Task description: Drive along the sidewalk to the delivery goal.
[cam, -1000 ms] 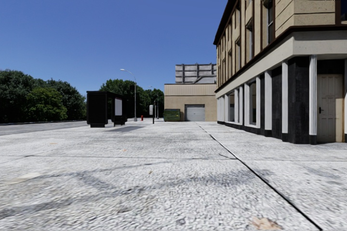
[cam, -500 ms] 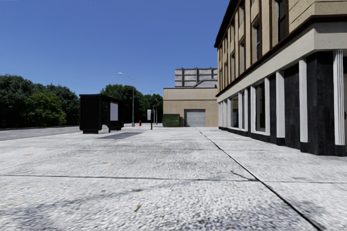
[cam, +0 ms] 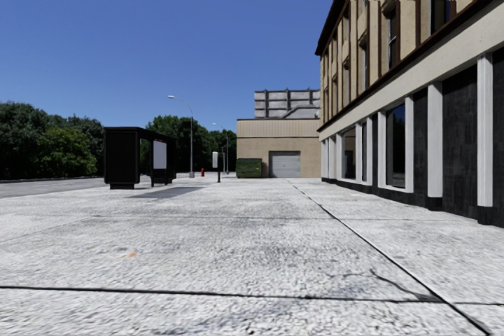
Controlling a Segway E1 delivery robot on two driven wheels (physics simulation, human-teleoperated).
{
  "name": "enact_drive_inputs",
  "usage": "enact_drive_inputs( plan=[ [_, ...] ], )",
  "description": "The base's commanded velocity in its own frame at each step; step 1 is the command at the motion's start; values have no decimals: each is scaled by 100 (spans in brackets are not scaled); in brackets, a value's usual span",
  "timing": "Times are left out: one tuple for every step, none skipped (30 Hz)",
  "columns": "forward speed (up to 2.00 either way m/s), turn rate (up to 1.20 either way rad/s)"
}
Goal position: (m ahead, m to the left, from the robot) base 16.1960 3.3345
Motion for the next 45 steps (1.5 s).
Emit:
enact_drive_inputs(
  plan=[
    [171,0],
    [171,0],
    [171,0],
    [171,0],
    [171,0],
    [171,0],
    [171,0],
    [171,0],
    [171,0],
    [171,0],
    [171,0],
    [171,0],
    [171,0],
    [171,0],
    [171,0],
    [171,0],
    [171,0],
    [171,0],
    [171,0],
    [171,0],
    [171,0],
    [171,0],
    [171,0],
    [171,0],
    [171,0],
    [171,0],
    [171,0],
    [171,0],
    [171,0],
    [171,0],
    [171,0],
    [171,0],
    [171,0],
    [171,0],
    [171,0],
    [171,0],
    [171,0],
    [171,0],
    [171,0],
    [171,0],
    [171,0],
    [171,0],
    [171,0],
    [171,0],
    [171,0]
  ],
)
